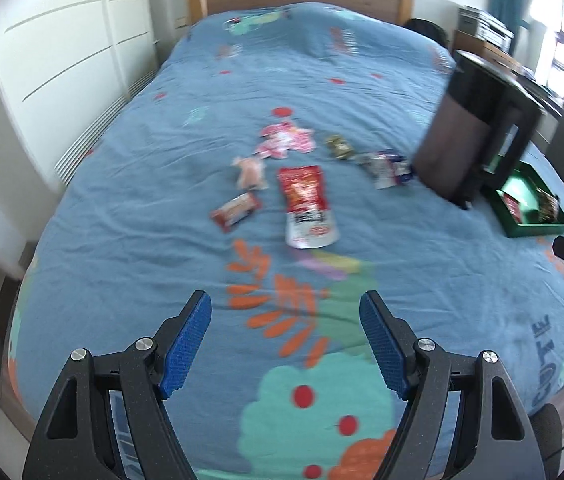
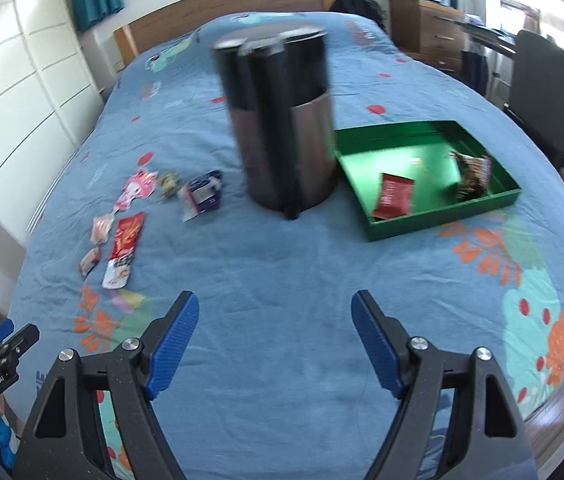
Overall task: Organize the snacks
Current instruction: 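Move both open tools back toward the remaining snacks, then grasp the small wrapped cake with left tool while right tool grasps the red spicy pouch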
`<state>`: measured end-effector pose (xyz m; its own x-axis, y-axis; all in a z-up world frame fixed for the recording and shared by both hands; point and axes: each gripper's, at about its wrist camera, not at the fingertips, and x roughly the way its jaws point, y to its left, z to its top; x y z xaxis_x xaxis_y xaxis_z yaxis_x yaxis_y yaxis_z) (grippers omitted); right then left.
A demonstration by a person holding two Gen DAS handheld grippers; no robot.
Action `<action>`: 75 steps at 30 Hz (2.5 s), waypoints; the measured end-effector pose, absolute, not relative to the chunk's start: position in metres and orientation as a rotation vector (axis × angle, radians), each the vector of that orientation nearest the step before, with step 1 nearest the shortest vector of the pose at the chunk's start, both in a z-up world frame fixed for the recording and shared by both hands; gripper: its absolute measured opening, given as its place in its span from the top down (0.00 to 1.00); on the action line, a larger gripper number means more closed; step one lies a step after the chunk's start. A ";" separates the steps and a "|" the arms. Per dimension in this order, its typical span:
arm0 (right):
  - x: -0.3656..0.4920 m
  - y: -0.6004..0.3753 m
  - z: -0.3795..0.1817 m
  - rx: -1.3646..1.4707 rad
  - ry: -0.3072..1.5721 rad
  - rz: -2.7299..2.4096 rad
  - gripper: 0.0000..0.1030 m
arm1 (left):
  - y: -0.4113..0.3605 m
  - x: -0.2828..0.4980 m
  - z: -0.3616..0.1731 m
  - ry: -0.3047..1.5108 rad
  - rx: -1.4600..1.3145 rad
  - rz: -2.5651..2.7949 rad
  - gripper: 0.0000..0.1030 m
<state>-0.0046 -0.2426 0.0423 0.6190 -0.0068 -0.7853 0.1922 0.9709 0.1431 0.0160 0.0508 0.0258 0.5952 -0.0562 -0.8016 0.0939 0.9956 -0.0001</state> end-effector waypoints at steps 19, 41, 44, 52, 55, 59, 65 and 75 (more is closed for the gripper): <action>0.074 -0.122 -0.018 0.164 1.024 0.139 0.00 | 0.126 0.084 -0.028 0.979 -0.014 -0.097 0.31; 0.215 -0.048 -0.081 0.136 1.148 0.222 0.00 | 0.097 0.205 -0.090 1.053 0.342 -0.367 0.36; 0.220 -0.042 -0.090 0.115 1.167 0.215 0.00 | 0.092 0.210 -0.095 1.057 0.361 -0.388 0.41; 0.229 -0.032 -0.096 0.058 1.173 0.192 0.00 | 0.080 0.218 -0.100 1.072 0.374 -0.412 0.59; 0.232 -0.032 -0.097 0.049 1.171 0.180 0.00 | 0.077 0.219 -0.102 1.088 0.364 -0.408 0.64; 0.231 -0.033 -0.097 0.042 1.169 0.177 0.00 | 0.077 0.220 -0.103 1.098 0.347 -0.403 0.71; 0.231 -0.038 -0.097 0.036 1.173 0.187 0.00 | 0.071 0.218 -0.103 1.108 0.336 -0.369 0.81; 0.220 -0.045 -0.085 0.061 1.157 0.213 0.00 | 0.074 0.204 -0.091 1.105 0.252 -0.275 0.81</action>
